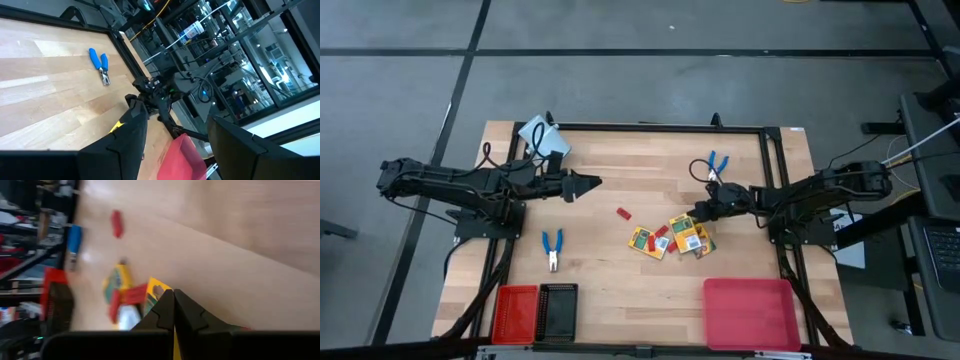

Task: Pick & Place School Supplies
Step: Put the yellow crayon box into the red basket

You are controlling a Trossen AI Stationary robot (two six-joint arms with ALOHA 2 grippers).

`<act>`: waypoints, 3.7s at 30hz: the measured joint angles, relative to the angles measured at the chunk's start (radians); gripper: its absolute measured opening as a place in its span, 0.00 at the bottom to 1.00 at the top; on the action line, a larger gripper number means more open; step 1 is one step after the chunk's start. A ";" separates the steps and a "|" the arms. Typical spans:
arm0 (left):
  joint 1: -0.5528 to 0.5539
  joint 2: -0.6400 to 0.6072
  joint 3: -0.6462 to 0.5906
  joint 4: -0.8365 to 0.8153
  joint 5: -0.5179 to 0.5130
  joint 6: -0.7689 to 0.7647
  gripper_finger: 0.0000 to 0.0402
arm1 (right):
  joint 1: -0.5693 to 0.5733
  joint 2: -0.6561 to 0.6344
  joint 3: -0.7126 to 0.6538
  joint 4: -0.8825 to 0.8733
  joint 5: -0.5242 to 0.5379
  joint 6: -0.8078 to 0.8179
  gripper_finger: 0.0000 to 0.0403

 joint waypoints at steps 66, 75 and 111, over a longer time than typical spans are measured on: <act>-0.007 0.318 0.000 0.495 0.158 0.592 0.27 | 0.081 0.050 0.783 -0.147 0.069 -0.322 0.00; -0.006 0.318 0.000 0.499 0.177 0.584 0.06 | 0.081 0.050 0.783 -0.132 0.067 -0.340 0.00; -0.656 0.026 0.265 -0.966 0.543 -0.075 0.06 | 0.074 0.047 0.783 0.009 0.126 -0.318 0.33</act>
